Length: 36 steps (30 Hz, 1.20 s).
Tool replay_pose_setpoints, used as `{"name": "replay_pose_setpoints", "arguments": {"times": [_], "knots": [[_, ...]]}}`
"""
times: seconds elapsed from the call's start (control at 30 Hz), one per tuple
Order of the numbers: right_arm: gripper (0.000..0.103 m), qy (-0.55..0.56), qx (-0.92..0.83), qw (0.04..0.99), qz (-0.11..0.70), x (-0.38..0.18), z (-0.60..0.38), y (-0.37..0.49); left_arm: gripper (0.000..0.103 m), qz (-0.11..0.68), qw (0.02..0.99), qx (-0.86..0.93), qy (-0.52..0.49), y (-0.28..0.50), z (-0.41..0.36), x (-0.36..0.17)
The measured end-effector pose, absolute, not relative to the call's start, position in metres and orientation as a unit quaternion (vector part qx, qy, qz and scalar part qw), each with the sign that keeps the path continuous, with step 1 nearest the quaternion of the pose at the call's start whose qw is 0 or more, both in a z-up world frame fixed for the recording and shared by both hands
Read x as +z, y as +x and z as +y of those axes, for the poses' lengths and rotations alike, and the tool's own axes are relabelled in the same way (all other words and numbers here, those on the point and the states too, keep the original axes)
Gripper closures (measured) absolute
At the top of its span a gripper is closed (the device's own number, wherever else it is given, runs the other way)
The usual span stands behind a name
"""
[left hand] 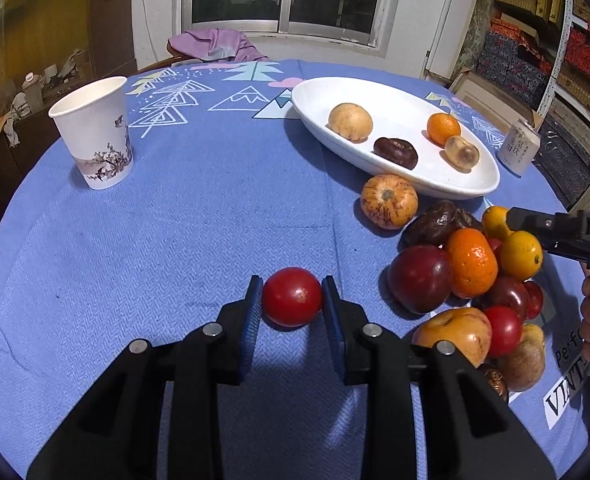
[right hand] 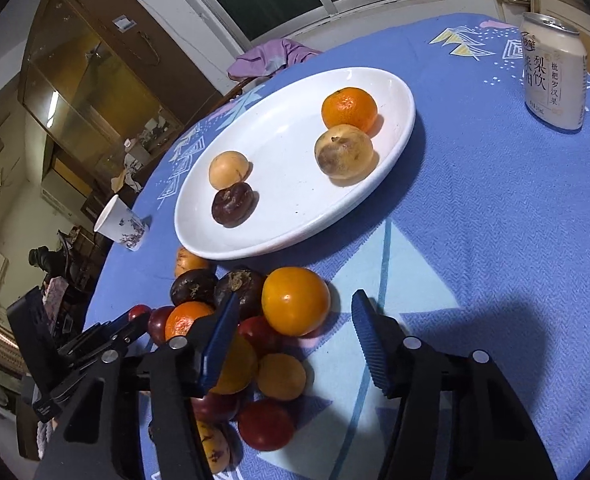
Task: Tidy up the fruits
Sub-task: 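Grasp an orange with the right gripper while the left gripper lifts the plum, then release the plum and orange onto the white plate with both grippers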
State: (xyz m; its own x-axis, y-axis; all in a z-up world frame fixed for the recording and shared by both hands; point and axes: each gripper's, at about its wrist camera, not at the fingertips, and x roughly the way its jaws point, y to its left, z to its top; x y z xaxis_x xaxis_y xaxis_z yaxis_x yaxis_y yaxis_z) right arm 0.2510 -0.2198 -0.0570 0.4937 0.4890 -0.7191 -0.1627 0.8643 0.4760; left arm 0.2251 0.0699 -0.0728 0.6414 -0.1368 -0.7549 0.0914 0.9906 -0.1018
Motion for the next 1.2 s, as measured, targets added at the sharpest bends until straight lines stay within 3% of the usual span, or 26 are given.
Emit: {"name": "replay_pose_setpoints", "arguments": {"times": [0.2, 0.57, 0.83, 1.07, 1.2], "knots": [[0.065, 0.172, 0.192, 0.845, 0.469, -0.063, -0.216, 0.254, 0.073, 0.425, 0.902, -0.068, -0.03, 0.227, 0.069, -0.075], [0.065, 0.127, 0.164, 0.884, 0.42, -0.041, -0.235, 0.23, 0.074, 0.405, 0.911, -0.079, -0.026, 0.22, 0.064, -0.067], [0.065, 0.119, 0.146, 0.919, 0.346, 0.003, -0.255, 0.205, 0.074, 0.363, 0.927, -0.092, -0.037, 0.22, 0.059, -0.026], [0.065, 0.114, 0.166, 0.925, 0.322, 0.053, -0.236, 0.245, 0.074, 0.335, 0.935, -0.109, -0.033, 0.274, 0.025, 0.025], [0.065, 0.112, 0.195, 0.91, 0.348, 0.041, -0.205, 0.286, 0.074, 0.342, 0.932, -0.111, -0.049, 0.312, 0.012, 0.023]]}}
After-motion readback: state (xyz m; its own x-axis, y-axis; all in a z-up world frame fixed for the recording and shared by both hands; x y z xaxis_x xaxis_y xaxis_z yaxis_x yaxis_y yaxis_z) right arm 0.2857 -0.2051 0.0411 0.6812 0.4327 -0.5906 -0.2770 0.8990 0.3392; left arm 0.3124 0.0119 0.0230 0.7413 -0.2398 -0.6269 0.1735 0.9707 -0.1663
